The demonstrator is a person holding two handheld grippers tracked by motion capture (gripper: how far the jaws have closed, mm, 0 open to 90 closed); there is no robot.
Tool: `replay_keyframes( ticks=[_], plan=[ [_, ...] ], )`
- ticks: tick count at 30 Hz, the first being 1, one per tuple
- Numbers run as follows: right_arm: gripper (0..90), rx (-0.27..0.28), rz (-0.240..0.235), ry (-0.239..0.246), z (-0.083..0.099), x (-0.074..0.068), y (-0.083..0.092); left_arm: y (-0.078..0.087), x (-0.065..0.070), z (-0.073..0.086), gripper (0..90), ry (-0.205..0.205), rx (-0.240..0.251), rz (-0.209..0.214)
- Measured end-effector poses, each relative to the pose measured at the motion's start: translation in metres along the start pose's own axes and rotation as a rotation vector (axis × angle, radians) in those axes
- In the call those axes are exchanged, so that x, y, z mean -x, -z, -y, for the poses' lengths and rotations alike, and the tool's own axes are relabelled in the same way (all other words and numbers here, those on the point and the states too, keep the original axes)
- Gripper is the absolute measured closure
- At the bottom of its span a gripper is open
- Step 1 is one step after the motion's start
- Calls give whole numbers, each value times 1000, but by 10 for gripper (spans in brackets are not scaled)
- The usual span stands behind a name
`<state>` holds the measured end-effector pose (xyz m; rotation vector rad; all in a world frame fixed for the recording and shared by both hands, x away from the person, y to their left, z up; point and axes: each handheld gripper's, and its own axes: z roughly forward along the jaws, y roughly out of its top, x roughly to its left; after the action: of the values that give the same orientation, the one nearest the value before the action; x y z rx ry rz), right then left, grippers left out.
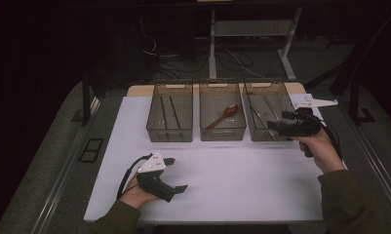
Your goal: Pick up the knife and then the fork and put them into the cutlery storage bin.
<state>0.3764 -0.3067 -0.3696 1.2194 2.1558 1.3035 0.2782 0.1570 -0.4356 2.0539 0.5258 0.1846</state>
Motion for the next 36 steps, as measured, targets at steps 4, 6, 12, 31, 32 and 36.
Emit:
replay_keyframes(
  ticks=[4,6,12,31,32,36],
  plan=[
    [201,27,-31,11,10,-12,8,-1,1,0,0,0,0,-2],
    [201,37,-42,10,15,-18,11,0,2,0,0,-5,-6,-1],
    [196,41,-66,36,28,-34,19,0,4,0,0,-9,-8,-3],
    [196,17,-125,62,70,-60,26,1,6,0,0,-10,-7,0],
    [196,13,-128,67,73,-62,26,1,7,0,0,-9,-7,1],
    [196,2,-141,88,81,-68,27,1,8,0,0,-9,-6,3]
  ],
)
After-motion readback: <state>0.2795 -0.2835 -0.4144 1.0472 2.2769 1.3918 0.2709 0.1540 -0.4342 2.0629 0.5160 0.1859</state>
